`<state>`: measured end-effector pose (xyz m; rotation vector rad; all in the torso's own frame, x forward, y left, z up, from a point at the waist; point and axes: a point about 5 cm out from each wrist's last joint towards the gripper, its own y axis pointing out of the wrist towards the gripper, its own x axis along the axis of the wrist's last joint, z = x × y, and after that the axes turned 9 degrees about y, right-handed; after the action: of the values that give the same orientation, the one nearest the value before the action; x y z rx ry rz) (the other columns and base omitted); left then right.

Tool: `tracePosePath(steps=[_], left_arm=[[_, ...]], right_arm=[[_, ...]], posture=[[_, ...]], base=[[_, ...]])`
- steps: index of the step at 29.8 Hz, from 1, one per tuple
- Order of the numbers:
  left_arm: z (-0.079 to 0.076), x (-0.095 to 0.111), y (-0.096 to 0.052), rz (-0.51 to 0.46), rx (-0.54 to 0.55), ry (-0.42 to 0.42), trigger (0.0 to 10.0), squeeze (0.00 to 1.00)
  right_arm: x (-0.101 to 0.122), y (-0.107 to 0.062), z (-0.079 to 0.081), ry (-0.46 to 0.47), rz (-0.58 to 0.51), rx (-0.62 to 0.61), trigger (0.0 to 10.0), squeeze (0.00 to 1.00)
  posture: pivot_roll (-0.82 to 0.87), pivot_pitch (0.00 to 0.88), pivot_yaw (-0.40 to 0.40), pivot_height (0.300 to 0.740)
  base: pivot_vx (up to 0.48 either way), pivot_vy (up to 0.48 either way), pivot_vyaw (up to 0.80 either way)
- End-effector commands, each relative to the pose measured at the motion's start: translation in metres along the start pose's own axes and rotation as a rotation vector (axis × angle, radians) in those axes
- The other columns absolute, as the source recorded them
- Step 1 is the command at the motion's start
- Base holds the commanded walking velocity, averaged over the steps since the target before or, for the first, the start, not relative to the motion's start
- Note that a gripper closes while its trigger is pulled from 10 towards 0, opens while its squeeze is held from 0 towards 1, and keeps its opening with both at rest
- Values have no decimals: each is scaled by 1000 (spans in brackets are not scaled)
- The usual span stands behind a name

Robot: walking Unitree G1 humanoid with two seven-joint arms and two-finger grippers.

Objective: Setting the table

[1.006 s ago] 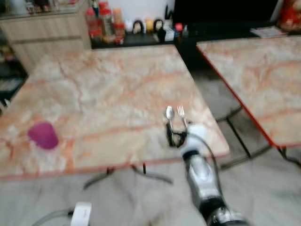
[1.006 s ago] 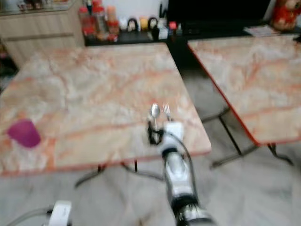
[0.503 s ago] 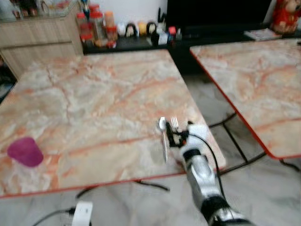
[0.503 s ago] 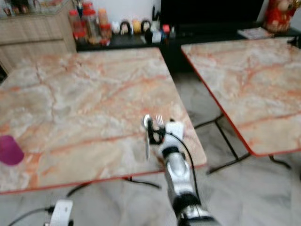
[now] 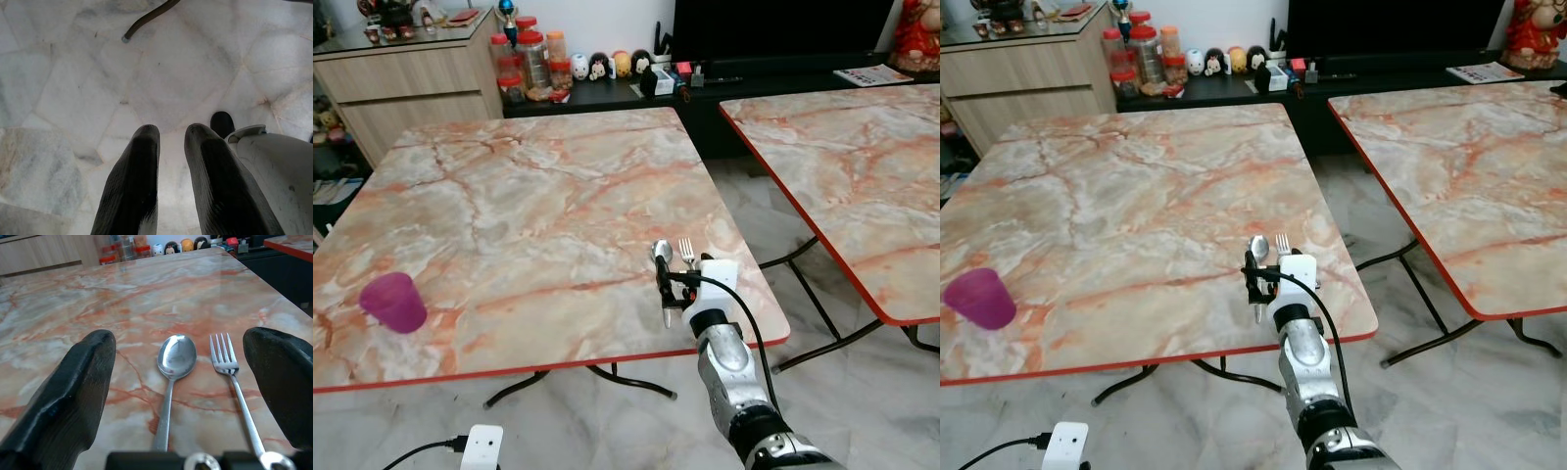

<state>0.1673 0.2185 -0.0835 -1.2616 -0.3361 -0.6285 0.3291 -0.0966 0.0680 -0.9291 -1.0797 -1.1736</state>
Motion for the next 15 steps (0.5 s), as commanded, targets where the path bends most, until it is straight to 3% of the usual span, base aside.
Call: tracePosePath(steps=[1,9,14,15], left_arm=[[0,-3,0,13,5,-3,10000,0],[-1,-3,0,14,-1,0,10000,0],[-2,-3,-1,16,-2,0,10000,0],[-2,-3,-1,16,-2,-1,10000,0]], right_arm=[[6,7,8,-1,-5,20,10000,0],[13,23,27,-13,56,-3,10000,0],[10,27,31,-21,123,-42,10000,0],[9,28,30,-57,145,-63,10000,0]], posture=[[19,37,28,740],[19,39,27,740],[22,39,25,740],[22,39,25,740]], base=[[0,0,0],[0,0,0],[0,0,0],[0,0,0]])
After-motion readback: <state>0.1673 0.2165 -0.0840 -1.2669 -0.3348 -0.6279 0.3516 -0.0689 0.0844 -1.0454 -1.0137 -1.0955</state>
